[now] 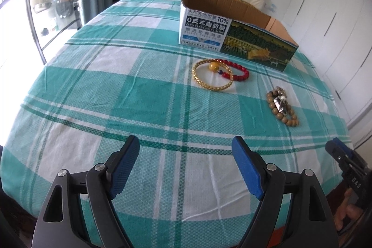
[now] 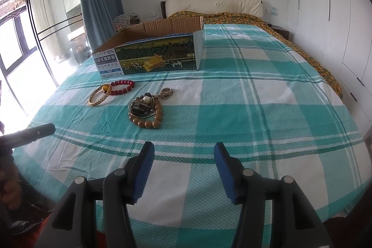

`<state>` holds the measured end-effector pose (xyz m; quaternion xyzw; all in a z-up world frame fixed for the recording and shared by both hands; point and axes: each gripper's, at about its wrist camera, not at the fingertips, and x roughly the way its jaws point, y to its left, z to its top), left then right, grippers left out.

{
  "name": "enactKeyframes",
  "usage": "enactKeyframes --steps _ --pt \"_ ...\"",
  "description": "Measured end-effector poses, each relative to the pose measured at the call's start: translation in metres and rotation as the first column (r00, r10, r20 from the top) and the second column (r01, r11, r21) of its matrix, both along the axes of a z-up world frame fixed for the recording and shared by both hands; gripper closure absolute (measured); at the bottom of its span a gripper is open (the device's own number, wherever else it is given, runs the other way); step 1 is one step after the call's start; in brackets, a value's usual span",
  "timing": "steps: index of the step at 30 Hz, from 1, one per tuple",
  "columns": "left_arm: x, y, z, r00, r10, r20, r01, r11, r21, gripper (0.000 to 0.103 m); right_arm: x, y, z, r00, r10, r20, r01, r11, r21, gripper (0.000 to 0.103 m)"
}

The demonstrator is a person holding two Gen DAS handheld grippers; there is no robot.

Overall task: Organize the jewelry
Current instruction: 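Withdraw both tools from the box toward the gold bangle and keychain charm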

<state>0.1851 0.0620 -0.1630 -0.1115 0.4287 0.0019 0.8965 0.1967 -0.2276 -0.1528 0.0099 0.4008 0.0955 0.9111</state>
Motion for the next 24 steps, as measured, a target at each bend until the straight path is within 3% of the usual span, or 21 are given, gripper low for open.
enactKeyframes --steps 6,17,24 --pt "0.016 -0.006 -0.003 1.000 -0.025 -0.002 0.025 1.000 -0.005 0.020 0.003 0.007 -0.002 0.999 0.032 -0.015 -0.032 0.999 0.012 0.049" --pt "0.068 -0.033 0.003 0.991 -0.132 0.015 0.130 0.990 0.062 0.020 0.008 0.014 -0.003 0.996 0.078 -0.036 -0.076 0.996 0.056 0.049" --pt "0.099 -0.055 -0.008 0.977 -0.213 -0.017 0.213 0.969 0.124 0.020 0.041 0.028 0.001 0.988 0.140 -0.062 -0.130 0.981 0.145 0.049"
